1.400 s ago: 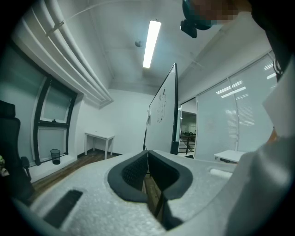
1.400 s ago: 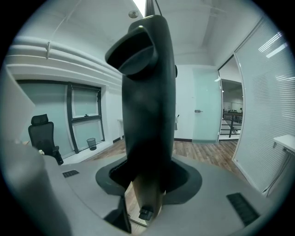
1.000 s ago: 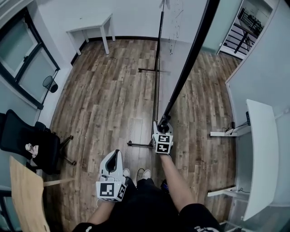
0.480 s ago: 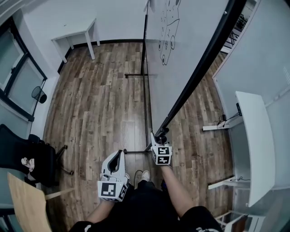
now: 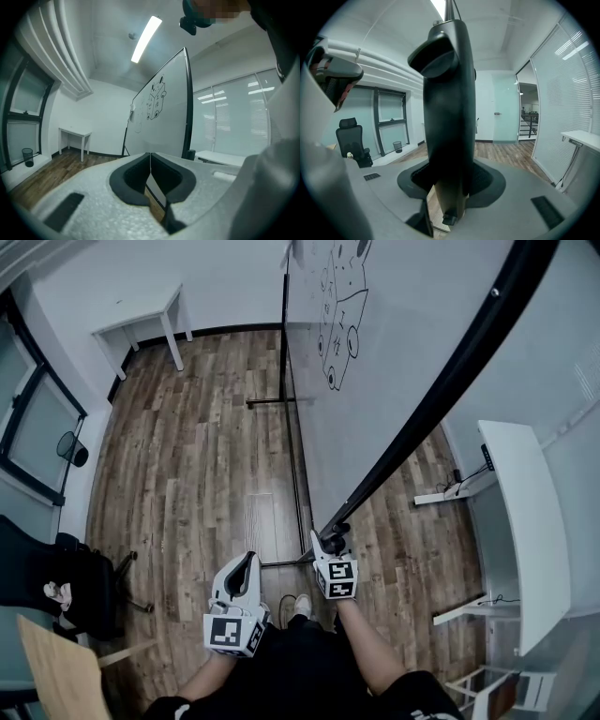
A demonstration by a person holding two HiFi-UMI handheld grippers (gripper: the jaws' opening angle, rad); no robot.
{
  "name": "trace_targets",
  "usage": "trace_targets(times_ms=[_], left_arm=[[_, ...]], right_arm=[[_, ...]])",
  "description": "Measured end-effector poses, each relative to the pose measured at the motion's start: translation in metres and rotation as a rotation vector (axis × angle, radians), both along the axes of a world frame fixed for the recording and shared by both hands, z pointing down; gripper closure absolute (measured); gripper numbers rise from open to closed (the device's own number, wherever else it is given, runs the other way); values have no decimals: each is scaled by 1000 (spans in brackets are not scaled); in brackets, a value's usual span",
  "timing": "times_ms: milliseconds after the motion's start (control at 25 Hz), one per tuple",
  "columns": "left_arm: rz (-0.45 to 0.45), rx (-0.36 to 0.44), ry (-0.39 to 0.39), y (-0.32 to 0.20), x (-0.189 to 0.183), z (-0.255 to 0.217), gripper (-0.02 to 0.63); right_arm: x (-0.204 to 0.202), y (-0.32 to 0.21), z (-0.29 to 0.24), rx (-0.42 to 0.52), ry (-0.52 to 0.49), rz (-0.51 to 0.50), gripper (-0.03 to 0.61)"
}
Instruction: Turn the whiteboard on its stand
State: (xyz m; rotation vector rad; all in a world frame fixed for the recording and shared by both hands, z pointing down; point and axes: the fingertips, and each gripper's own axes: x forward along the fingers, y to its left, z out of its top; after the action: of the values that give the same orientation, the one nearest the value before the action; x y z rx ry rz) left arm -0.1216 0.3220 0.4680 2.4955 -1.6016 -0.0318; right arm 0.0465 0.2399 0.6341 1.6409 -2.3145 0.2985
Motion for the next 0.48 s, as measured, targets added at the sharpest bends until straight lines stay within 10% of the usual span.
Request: trace_targets(times_ms=[480], left_arm=[[25, 0, -1, -20, 5, -7, 595]], right_arm=[[-2, 12, -6, -18, 7, 0, 411]])
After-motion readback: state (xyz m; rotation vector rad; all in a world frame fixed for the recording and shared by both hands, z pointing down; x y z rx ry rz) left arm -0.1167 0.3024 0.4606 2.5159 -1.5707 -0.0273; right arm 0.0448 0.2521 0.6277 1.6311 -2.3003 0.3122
